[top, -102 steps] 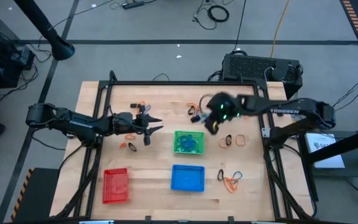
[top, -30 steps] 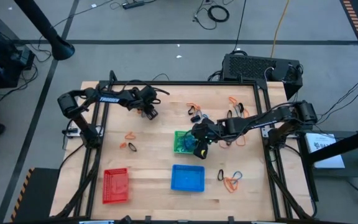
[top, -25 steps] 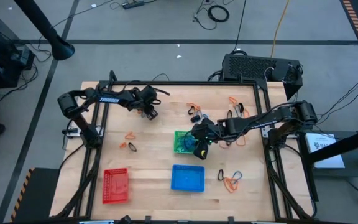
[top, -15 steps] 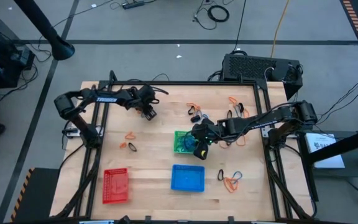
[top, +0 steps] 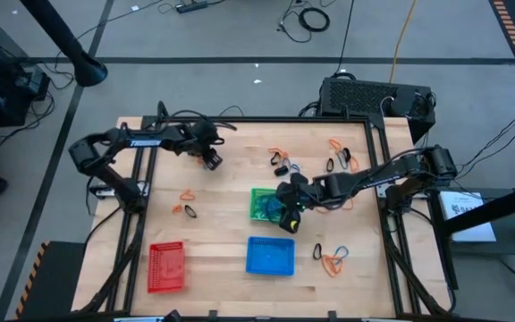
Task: Sort rubber bands into baskets
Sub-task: Put the blue rubberband into the green bin
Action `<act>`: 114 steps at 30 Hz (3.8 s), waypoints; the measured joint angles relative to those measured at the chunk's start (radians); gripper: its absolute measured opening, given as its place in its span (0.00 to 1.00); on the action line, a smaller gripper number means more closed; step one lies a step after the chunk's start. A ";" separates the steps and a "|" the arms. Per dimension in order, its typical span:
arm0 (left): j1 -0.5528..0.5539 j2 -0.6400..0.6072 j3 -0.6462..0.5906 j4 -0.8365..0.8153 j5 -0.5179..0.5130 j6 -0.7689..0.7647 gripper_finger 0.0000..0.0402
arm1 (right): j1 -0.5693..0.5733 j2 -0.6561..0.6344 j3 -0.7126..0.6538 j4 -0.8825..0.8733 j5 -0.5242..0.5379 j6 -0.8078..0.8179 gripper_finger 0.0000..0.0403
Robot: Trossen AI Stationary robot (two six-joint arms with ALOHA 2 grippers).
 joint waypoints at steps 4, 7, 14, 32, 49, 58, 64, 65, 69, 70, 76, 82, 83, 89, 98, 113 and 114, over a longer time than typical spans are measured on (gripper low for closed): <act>0.017 0.054 0.000 0.003 0.003 0.000 0.36 | 0.010 0.000 0.000 0.000 0.000 0.000 0.40; 0.025 0.081 0.000 0.017 0.037 0.010 0.36 | 0.010 0.000 0.000 0.000 0.001 -0.001 0.40; 0.026 0.087 0.002 0.024 0.054 0.095 0.31 | 0.010 0.000 0.000 0.000 0.002 -0.003 0.40; -0.036 0.041 0.037 0.031 0.047 0.157 0.01 | 0.010 0.027 0.000 0.064 0.106 -0.036 0.40; -0.375 -0.055 0.038 0.273 0.516 0.163 0.01 | 0.007 0.208 0.000 0.604 0.249 -0.388 0.40; -0.481 -0.054 0.038 0.302 0.462 0.165 0.00 | 0.008 0.209 0.000 0.592 0.264 -0.387 0.40; -0.495 -0.055 0.038 0.329 0.457 0.164 0.00 | 0.008 0.209 0.000 0.592 0.260 -0.391 0.39; -0.495 -0.055 0.038 0.328 0.457 0.164 0.00 | 0.008 0.209 0.000 0.592 0.260 -0.391 0.39; -0.494 -0.054 0.038 0.329 0.457 0.164 0.00 | 0.008 0.209 0.000 0.591 0.257 -0.401 0.32; -0.494 -0.054 0.038 0.329 0.457 0.164 0.00 | 0.008 0.209 0.000 0.590 0.256 -0.404 0.29; -0.496 -0.054 0.038 0.328 0.382 0.154 0.02 | 0.007 0.209 0.000 0.574 0.263 -0.425 0.04; -0.497 -0.054 0.038 0.320 0.316 0.170 0.16 | 0.005 0.209 0.000 0.553 0.265 -0.423 0.01; -0.497 -0.055 0.038 0.314 0.315 0.181 0.19 | 0.005 0.209 0.000 0.540 0.263 -0.420 0.01; -0.493 -0.078 0.038 0.259 0.309 0.219 0.37 | 0.001 0.196 0.000 0.428 0.260 -0.342 0.00; -0.464 -0.214 0.038 0.046 0.291 0.241 0.44 | 0.013 0.124 0.088 0.010 0.094 -0.121 0.00; -0.442 -0.293 -0.089 0.036 0.291 0.209 0.44 | -0.020 0.126 0.149 -0.206 -0.095 0.116 0.12; -0.442 -0.293 -0.089 0.047 0.291 0.207 0.44 | -0.028 0.126 0.149 -0.214 -0.107 0.126 0.15</act>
